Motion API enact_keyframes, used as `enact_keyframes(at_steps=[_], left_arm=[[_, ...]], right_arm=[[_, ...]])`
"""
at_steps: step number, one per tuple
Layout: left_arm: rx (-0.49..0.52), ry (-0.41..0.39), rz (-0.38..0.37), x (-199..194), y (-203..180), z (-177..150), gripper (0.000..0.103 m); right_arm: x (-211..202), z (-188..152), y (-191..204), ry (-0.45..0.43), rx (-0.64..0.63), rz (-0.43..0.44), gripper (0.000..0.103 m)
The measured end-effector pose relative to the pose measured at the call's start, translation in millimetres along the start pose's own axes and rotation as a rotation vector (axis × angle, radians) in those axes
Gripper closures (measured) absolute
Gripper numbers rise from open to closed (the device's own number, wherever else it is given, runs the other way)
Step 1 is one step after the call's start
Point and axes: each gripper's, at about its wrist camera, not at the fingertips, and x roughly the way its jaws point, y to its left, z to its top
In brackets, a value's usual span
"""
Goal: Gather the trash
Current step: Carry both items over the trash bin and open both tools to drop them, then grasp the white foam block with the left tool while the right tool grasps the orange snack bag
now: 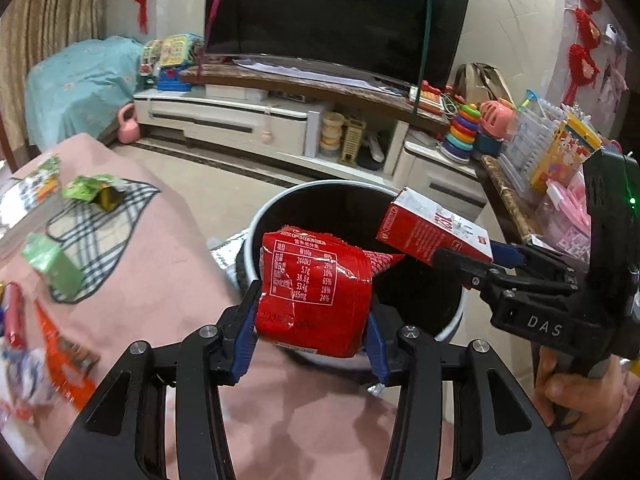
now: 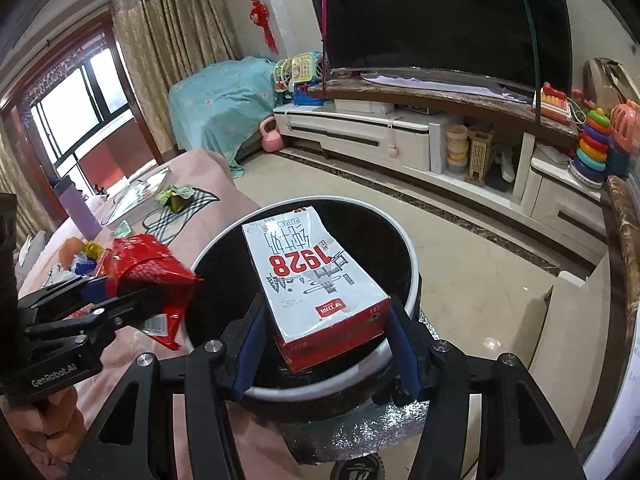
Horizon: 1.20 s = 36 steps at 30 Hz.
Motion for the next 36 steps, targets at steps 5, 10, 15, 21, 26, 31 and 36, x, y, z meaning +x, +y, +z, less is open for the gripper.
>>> enact_keyframes(at_steps=[5, 10, 15, 21, 26, 31, 36], left_arm=[[0.010, 0.043, -0.042, 18, 2, 0, 0.032], [0.003, 0.068, -0.050, 12, 11, -7, 0.032], [-0.042, 0.010, -0.020, -31, 27, -31, 0.025], [-0.148, -0.072, 0.070, -87, 54, -78, 0.024], [-0.266, -0.105, 0.171, -126, 94, -110, 0.023], [-0.347, -0.118, 0.260, -155, 131, -144, 0.023], [-0.393, -0.109, 0.307, -169, 159, -172, 0.022]], right_arm=[[11, 1, -8, 0.021, 0.040, -0.028, 0.044], [3, -3, -21, -0.005, 0.132, -0.026, 0.044], [-12, -10, -17, -0.051, 0.176, 0.021, 0.042], [-38, -24, 23, -0.093, 0.143, 0.088, 0.036], [-52, -35, 67, -0.119, 0.099, 0.180, 0.034], [-47, -44, 112, -0.112, 0.040, 0.234, 0.025], [-29, -57, 147, -0.075, 0.013, 0.272, 0.023]])
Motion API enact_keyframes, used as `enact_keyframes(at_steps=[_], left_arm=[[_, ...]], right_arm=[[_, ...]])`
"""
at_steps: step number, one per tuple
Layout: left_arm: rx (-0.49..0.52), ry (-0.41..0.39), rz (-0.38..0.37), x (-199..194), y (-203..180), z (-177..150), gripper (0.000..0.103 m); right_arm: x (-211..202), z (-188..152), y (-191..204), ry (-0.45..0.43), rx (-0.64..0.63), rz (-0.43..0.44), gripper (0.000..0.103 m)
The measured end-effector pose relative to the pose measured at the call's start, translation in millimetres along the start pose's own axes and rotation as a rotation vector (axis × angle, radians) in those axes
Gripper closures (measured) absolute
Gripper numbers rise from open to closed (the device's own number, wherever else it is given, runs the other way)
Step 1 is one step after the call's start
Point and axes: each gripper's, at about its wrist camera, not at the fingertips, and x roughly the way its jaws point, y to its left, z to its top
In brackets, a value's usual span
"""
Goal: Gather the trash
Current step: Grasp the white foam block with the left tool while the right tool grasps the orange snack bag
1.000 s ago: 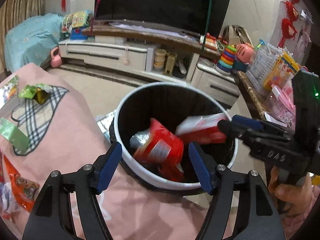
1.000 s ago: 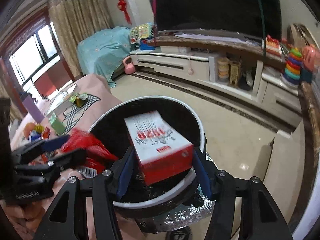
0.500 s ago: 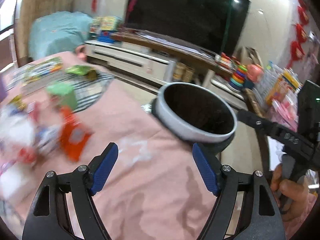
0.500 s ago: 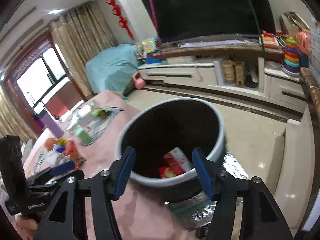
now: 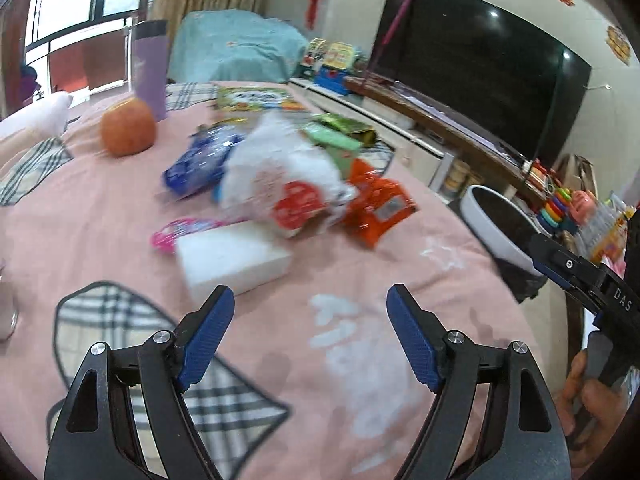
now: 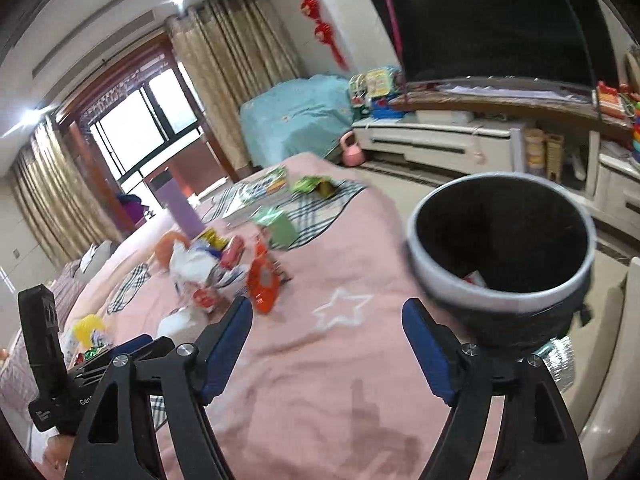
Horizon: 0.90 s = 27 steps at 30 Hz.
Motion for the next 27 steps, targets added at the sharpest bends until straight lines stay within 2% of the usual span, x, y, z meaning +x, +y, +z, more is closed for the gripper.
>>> enact_keyframes(at_steps=[11, 19, 22, 27], left_arm=[[0.028, 0.005, 0.031, 9, 34, -1, 0.019], [0.052, 0.007, 0.040, 15, 41, 5, 0.017], [0.090, 0.007, 0.042, 17, 42, 8, 0.014], [0.212, 0.016, 0.055, 27, 45, 20, 0.012]], right_arm=[[32, -15, 27, 0.032, -0.032, 0.019, 0.009], [45, -16, 34, 0.056, -0.045, 0.030, 0.009], [50, -17, 37, 0.069, -0.059, 0.031, 0.009], [60, -13, 41, 0.074, -0.078, 0.046, 0.009]])
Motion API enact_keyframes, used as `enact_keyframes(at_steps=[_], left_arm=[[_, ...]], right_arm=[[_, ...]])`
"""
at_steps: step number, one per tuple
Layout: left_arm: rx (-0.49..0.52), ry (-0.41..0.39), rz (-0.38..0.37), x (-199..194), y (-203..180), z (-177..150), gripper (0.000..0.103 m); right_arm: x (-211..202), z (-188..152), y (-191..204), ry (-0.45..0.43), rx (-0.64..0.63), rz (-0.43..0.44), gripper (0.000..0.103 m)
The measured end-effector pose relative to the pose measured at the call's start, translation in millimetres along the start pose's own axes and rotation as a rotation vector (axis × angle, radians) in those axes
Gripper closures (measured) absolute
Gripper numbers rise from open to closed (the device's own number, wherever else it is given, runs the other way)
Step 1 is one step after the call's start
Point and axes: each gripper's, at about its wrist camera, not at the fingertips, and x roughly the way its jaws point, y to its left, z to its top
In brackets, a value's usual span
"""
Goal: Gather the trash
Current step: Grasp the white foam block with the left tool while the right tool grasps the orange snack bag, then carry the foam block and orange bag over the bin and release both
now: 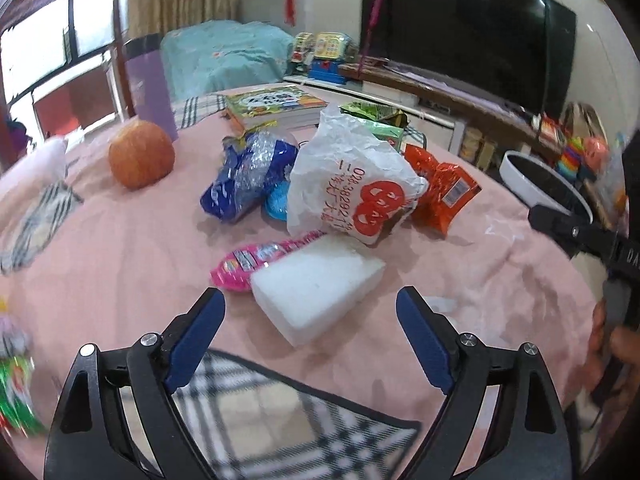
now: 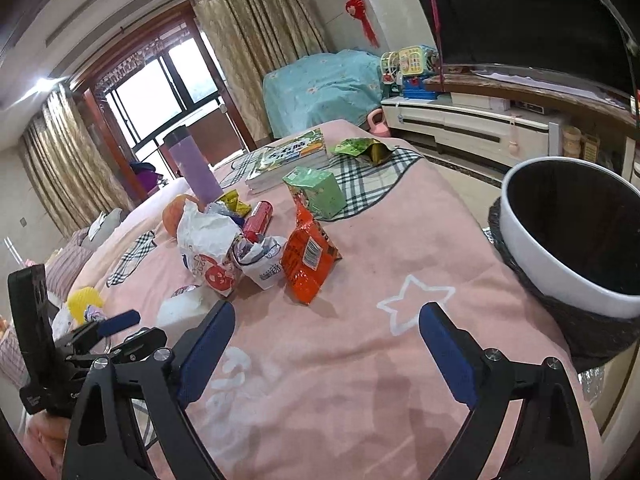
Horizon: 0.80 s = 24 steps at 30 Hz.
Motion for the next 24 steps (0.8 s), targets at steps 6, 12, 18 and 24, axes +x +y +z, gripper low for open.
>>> enact_keyframes(at_steps=[6, 12, 18, 24], left_arm=[[0.086, 0.039, -0.016, 18, 7, 7, 0.012], [0.145, 0.101, -0.014, 36, -3, 5, 0.012], [0.097, 0.132, -0.002, 35, -9, -4, 0.038], [-0.048, 0.133, -0.006, 17, -14, -14, 0.047]], right_arm=[[12, 7, -1, 0.008, -0.003, 0.018, 0.009], [37, 16, -4, 0.046, 0.010, 0.019, 0.012], [62, 26, -1, 0.092, 0.002, 0.024, 0.033], [70, 26, -3, 0.110, -0.019, 0.029, 0.089]])
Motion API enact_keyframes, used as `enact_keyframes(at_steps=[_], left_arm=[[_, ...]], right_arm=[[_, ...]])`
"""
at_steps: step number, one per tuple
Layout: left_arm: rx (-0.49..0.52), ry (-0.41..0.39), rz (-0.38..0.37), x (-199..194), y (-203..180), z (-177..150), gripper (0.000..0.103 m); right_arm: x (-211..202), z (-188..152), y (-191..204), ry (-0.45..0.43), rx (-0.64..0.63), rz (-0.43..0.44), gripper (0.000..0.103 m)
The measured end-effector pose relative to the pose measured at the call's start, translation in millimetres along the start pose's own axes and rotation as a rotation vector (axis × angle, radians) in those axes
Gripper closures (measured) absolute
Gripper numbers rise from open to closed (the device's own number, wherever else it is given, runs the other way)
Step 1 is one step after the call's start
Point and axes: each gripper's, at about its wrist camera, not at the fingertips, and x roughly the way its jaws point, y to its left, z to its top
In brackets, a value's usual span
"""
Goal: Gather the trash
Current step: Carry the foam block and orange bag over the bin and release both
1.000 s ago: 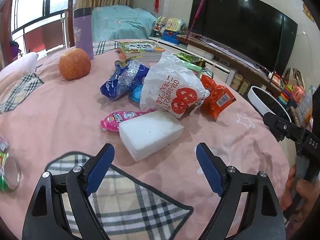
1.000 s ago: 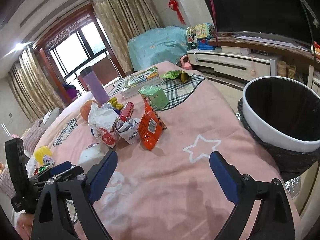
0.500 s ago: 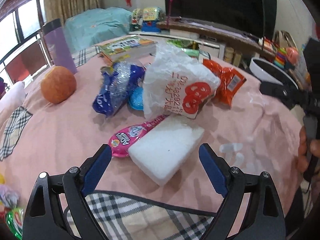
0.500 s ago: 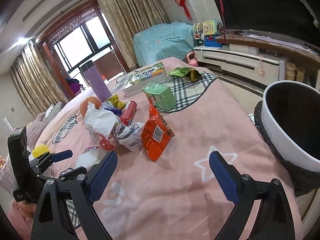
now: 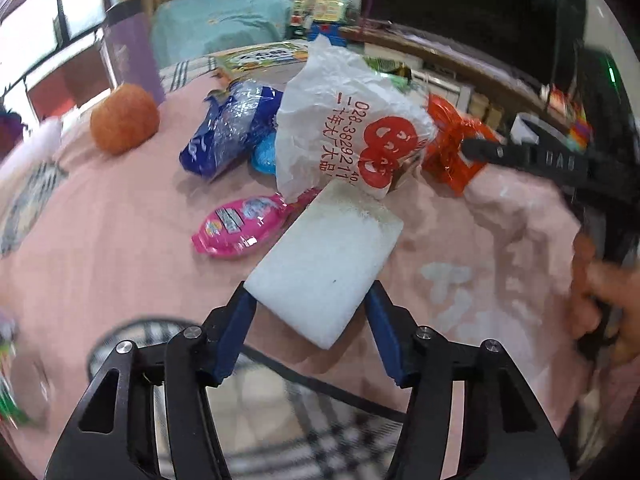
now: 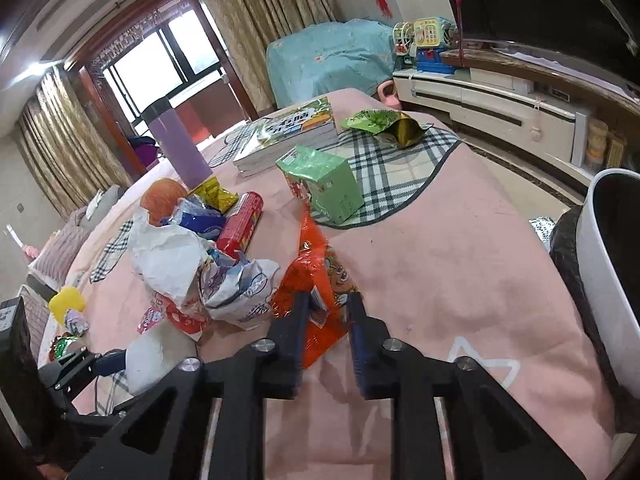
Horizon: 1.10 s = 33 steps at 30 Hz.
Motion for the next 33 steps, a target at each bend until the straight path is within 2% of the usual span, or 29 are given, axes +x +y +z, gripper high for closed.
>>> enact_keyframes(at_steps=[3, 6, 13, 17, 23, 33], left_arm=[[-0.020, -0.012, -0.033, -9, -10, -4, 0.047], [-0.022, -0.015, -0.095, -15, -25, -3, 0.047], [0.048, -0.065, -0.135, -23, -82, 2, 0.048], [0.051, -0.061, -0.171, -17, -98, 3, 0.049], [0.059, -0.062, -0.195, -13, -114, 1, 0.049], [0.081, -0.066, -0.203, -15, -143, 5, 0.049]], right_arm=[[-15, -7, -1, -0.026, -0.007, 0.007, 0.101], [-35, -17, -8, -0.044, 0.011, 0.014, 0.101], [-86, -34, -30, -0.093, 0.065, 0.004, 0.101], [-115, -42, -43, -0.125, 0.075, -0.029, 0.101], [-145, -54, -58, -0.161, 0.082, -0.076, 0.101], [-165, -68, -75, -0.194, 0.104, -0.112, 0.101]])
